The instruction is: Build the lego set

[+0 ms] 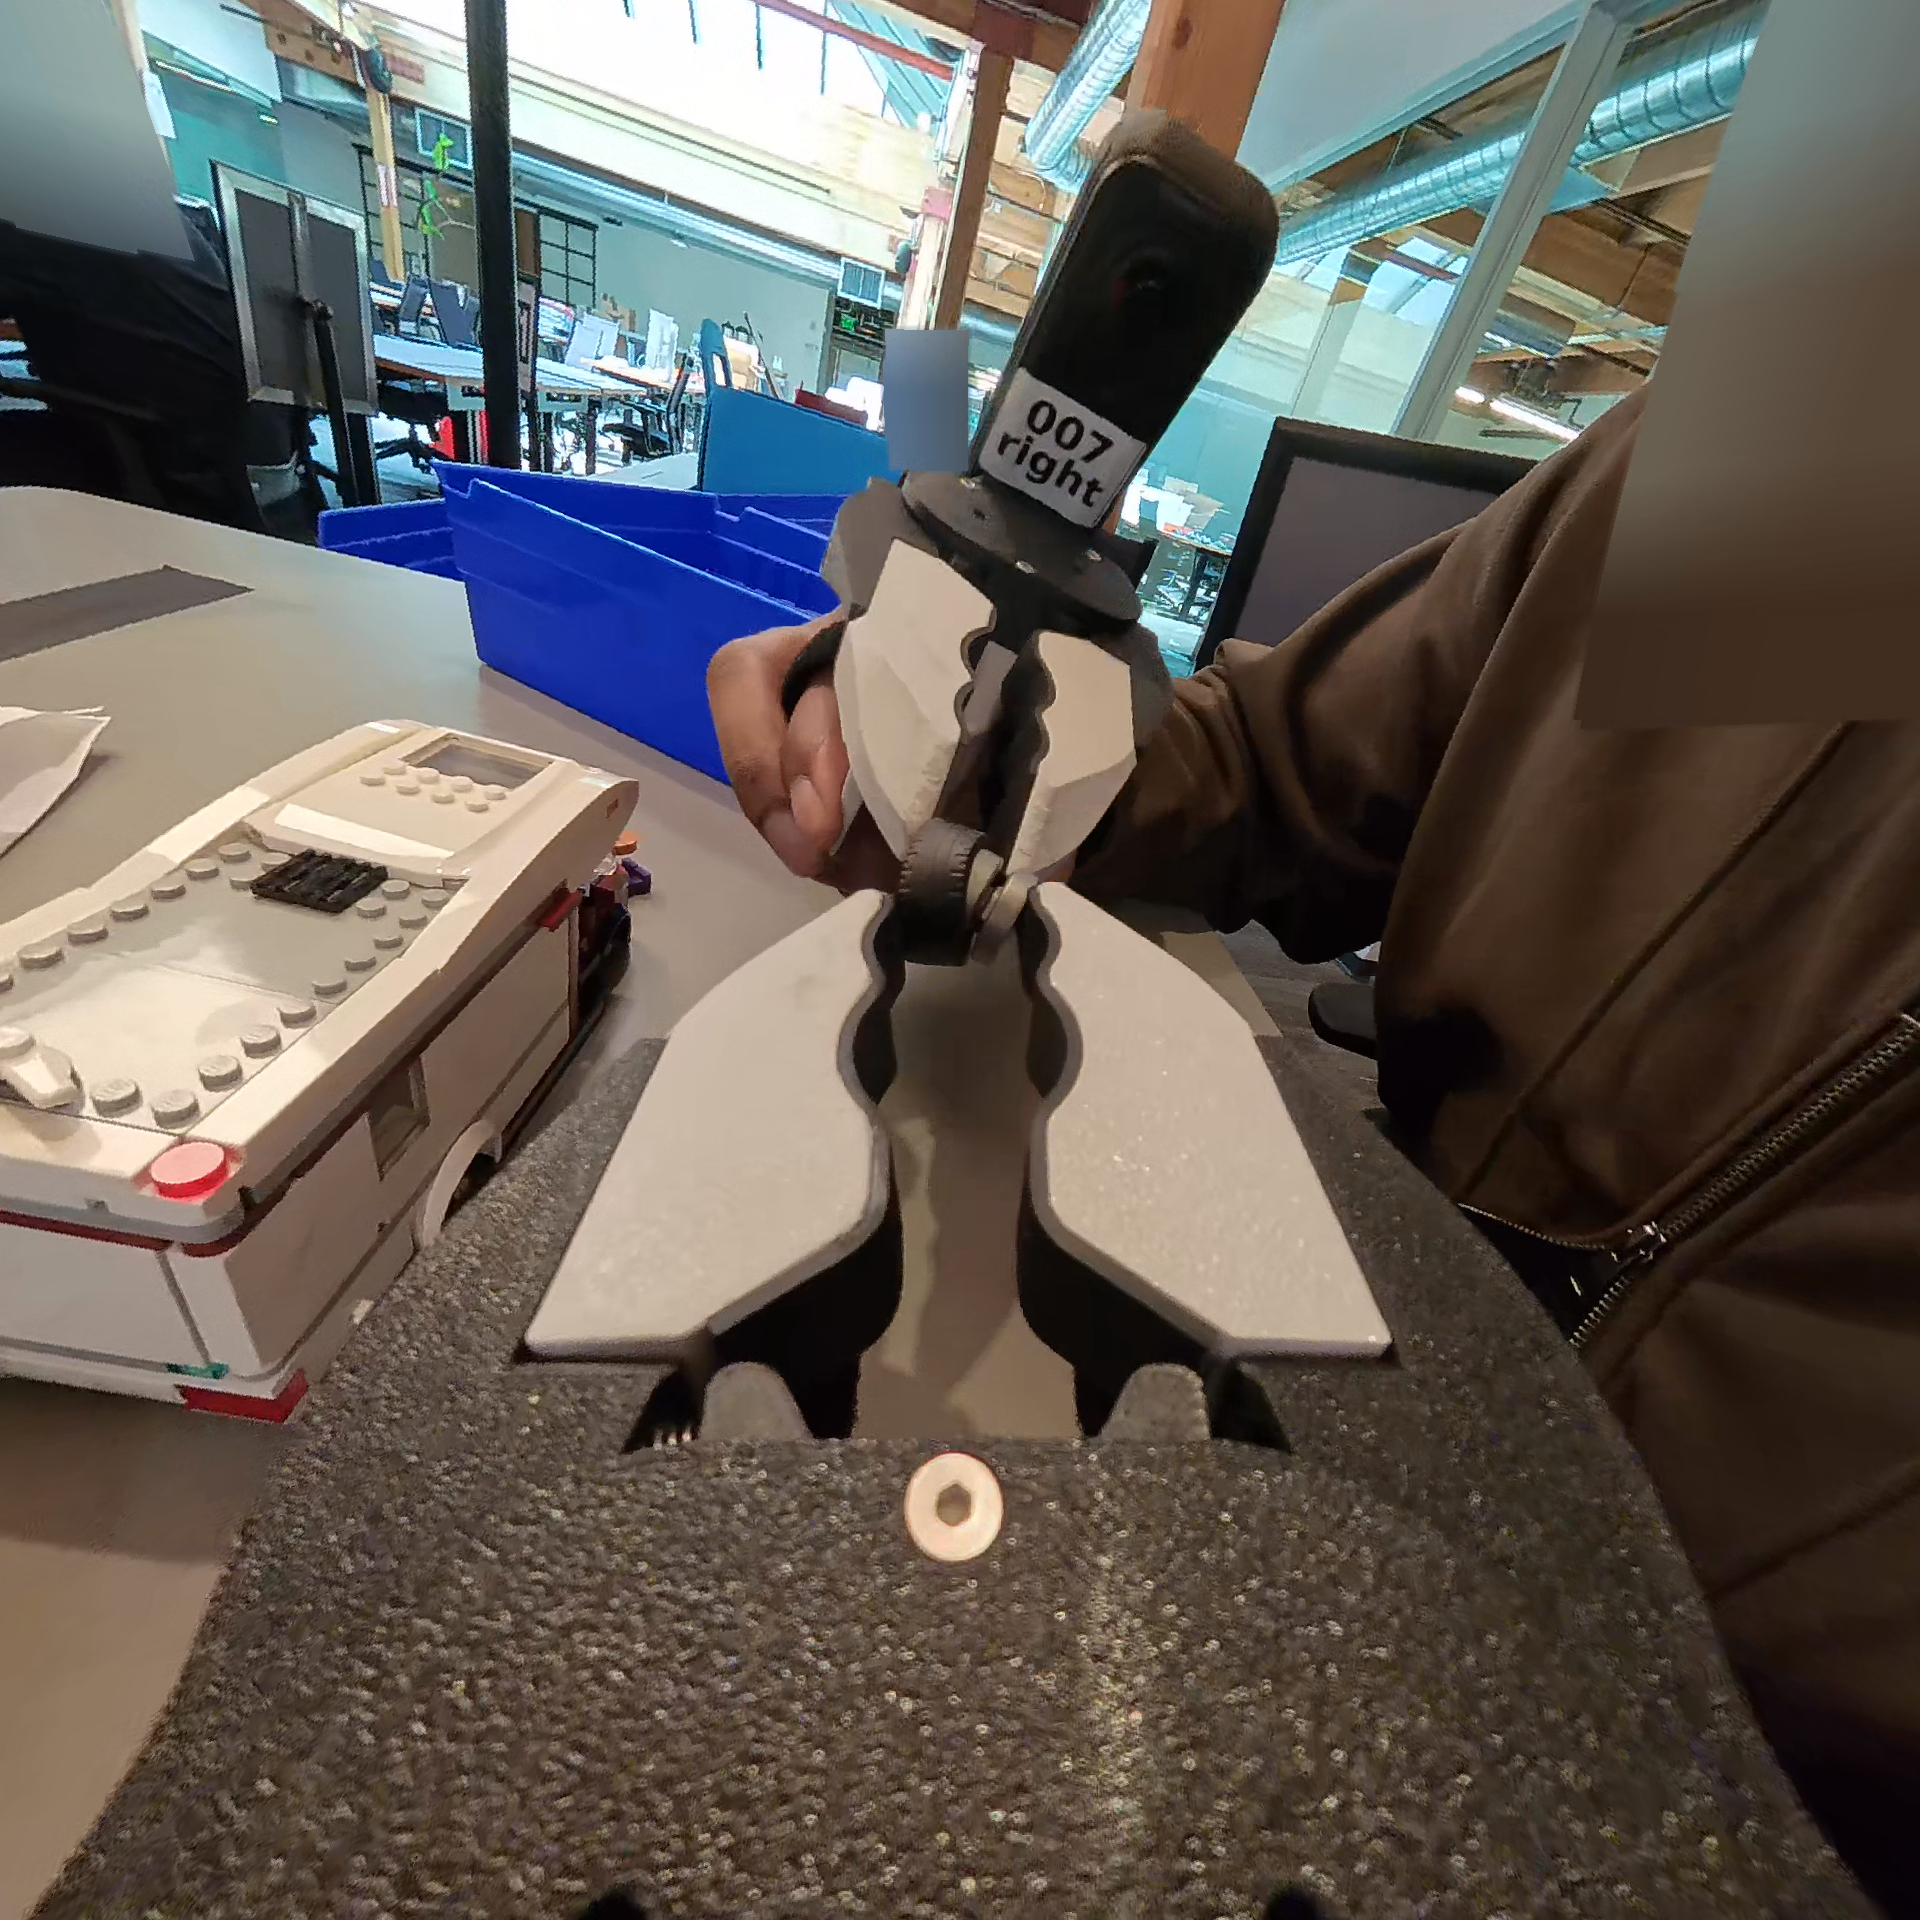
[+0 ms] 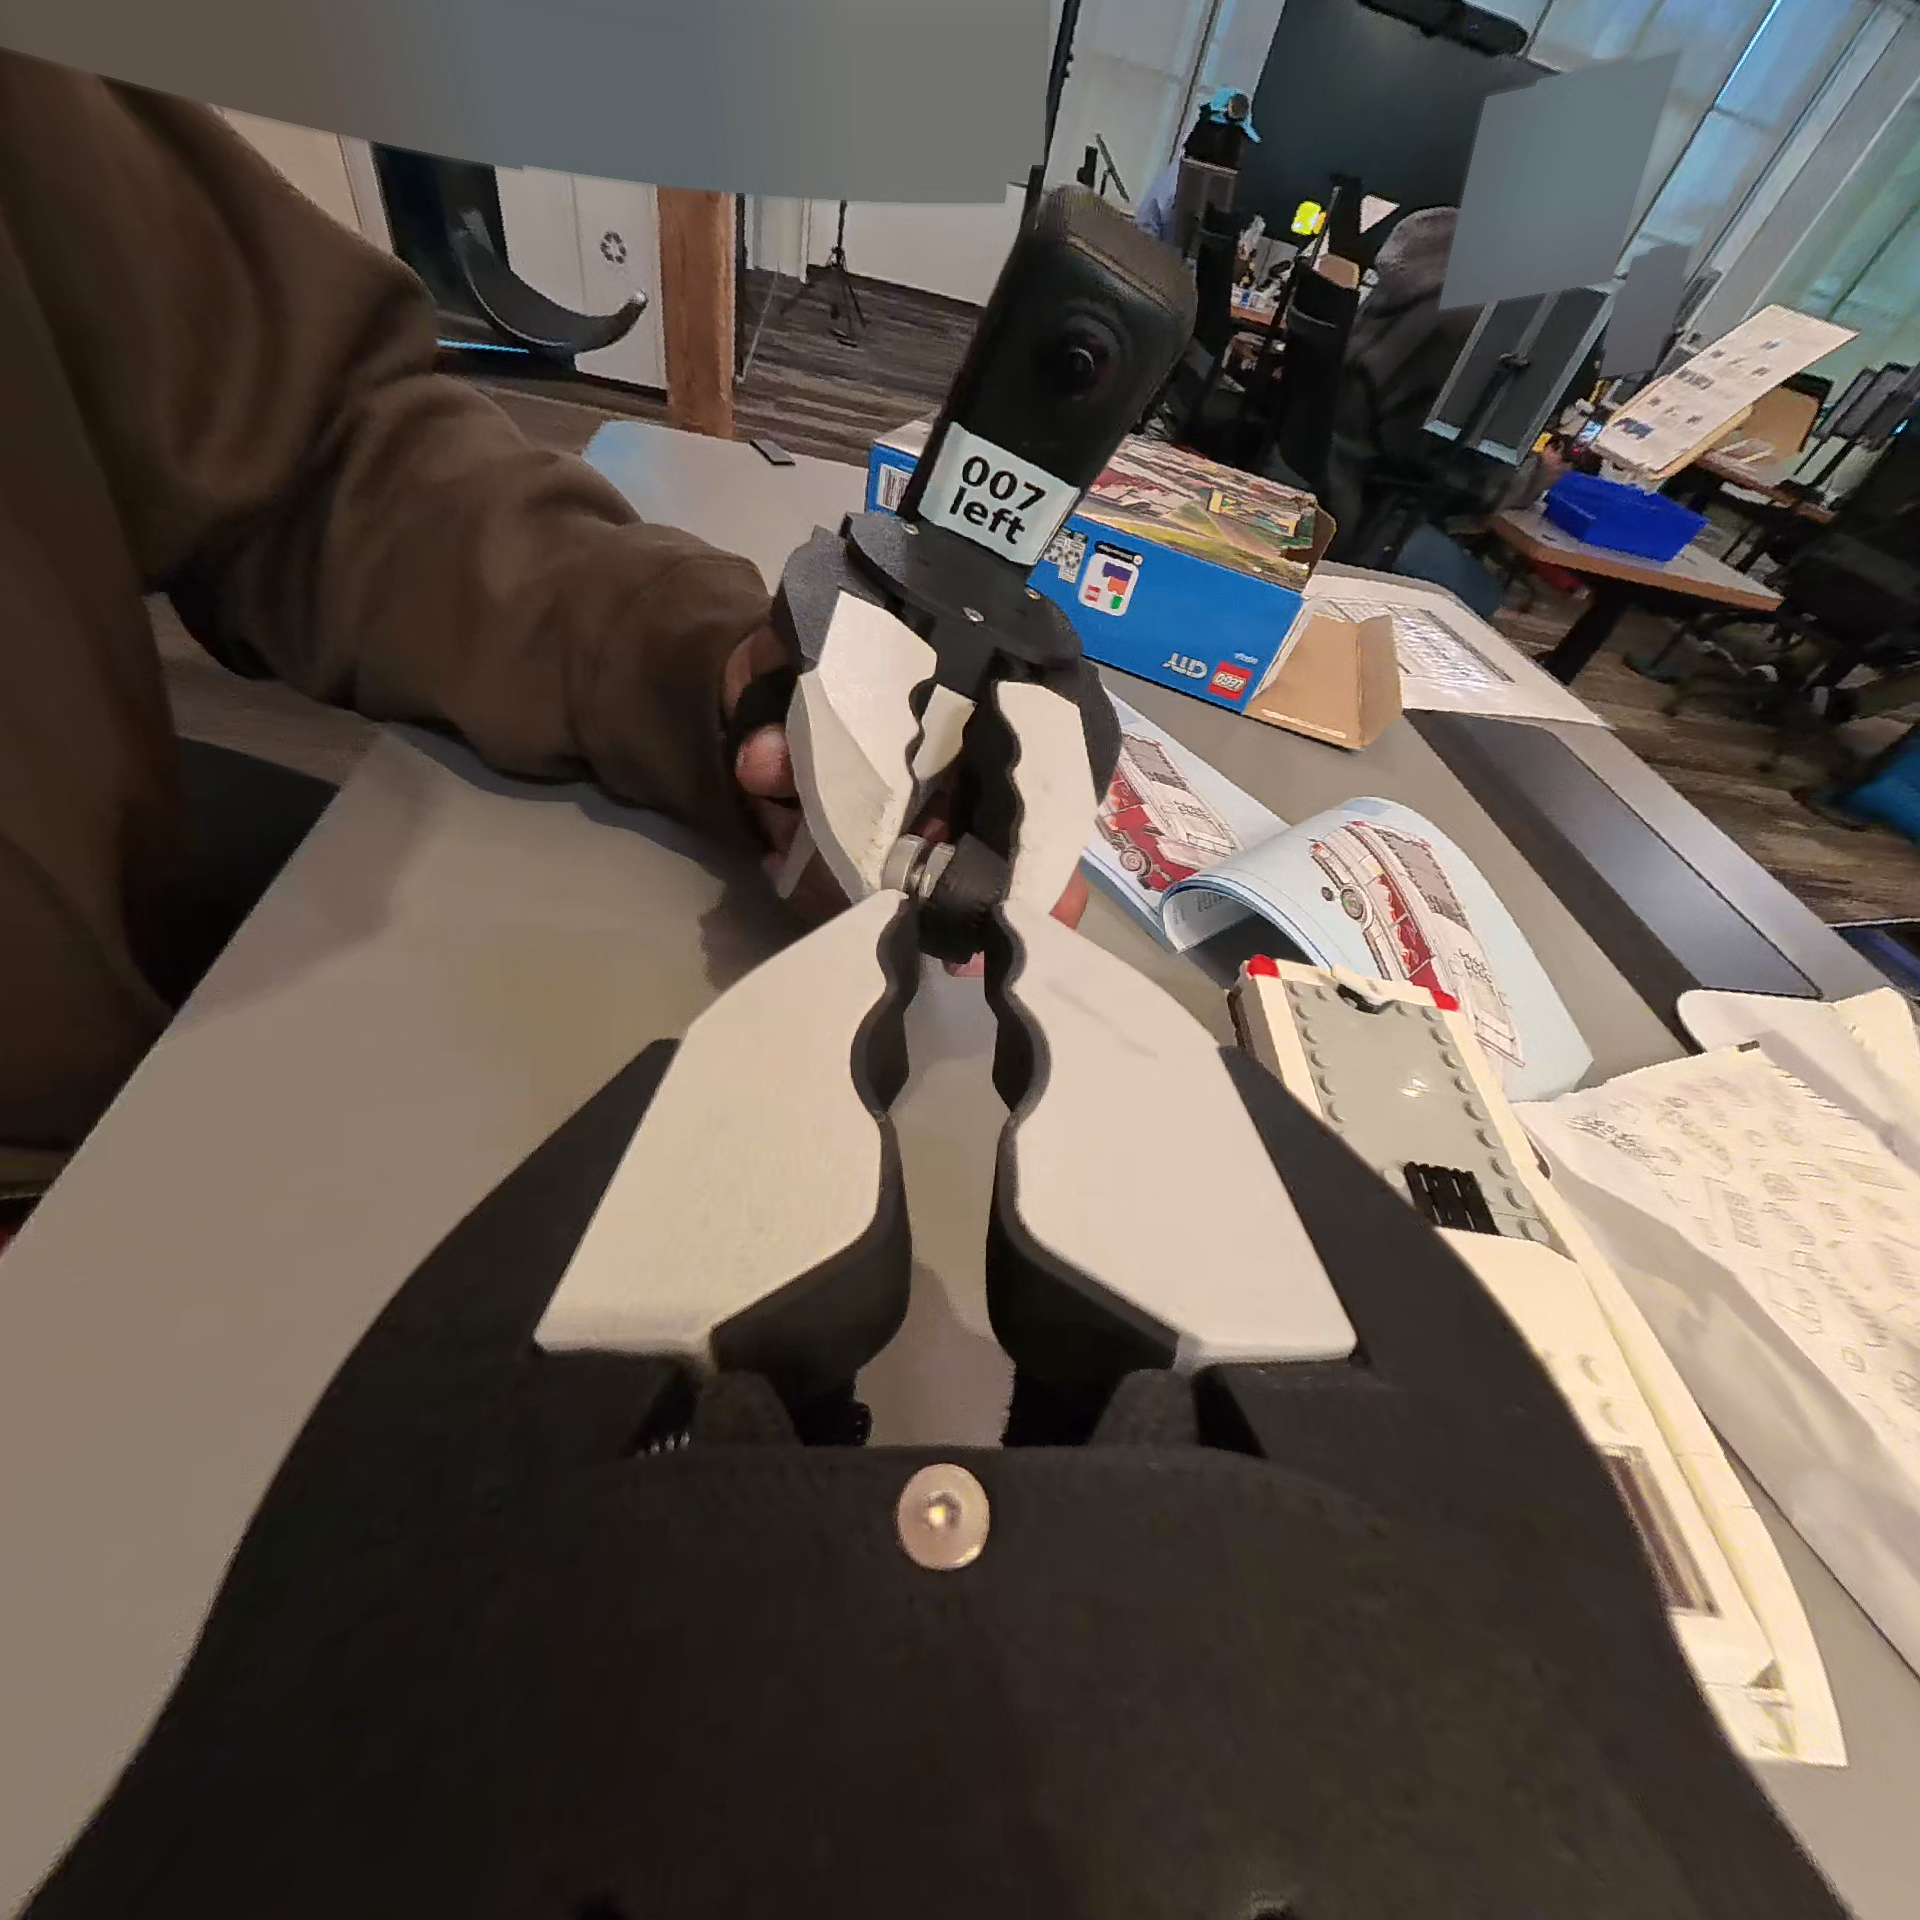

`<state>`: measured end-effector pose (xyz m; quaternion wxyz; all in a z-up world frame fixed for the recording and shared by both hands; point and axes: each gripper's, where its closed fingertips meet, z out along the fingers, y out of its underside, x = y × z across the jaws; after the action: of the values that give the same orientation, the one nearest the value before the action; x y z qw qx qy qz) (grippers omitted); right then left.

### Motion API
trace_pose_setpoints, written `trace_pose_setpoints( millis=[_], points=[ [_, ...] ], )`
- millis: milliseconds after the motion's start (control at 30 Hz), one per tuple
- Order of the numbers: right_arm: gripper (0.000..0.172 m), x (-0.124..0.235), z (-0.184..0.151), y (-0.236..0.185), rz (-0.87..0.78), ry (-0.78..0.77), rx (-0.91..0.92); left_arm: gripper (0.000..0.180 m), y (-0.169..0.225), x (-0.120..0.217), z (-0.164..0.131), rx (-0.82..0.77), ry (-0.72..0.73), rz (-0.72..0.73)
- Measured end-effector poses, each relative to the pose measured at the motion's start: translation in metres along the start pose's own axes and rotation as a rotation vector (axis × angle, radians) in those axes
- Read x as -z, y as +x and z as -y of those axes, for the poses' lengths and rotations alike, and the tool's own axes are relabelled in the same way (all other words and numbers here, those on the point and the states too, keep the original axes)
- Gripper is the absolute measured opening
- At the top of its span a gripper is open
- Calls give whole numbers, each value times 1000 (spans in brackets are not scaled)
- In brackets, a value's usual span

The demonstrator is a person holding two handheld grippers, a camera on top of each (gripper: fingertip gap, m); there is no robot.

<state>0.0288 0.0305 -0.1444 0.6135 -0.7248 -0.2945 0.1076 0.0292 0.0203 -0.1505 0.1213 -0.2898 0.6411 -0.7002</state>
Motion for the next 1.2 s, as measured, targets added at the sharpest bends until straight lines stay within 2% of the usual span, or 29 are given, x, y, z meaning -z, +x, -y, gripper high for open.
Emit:
trace_pose_setpoints(
  millis=[67,200,533,667,833,1200],
  points=[
    [11,0,1,-1,19,3,-24,22,2,0,0,-43,-14,5],
    [13,2,2,-10,152,36,-189,20,10,-2,-2,-159,-54,-5],
    [15,3,-3,-18,281,44,-357,17,13,-4,-10,-226,-112,-6],
    [14,3,-2,-18,273,63,-326,18,14,-4,-9,-191,-94,-14],
    [13,2,2,-11,180,90,-252,19,10,-2,-4,-149,-53,-2],
    [12,0,4,-6,-30,23,52,21,5,0,-2,-100,-34,-8]
  ],
)
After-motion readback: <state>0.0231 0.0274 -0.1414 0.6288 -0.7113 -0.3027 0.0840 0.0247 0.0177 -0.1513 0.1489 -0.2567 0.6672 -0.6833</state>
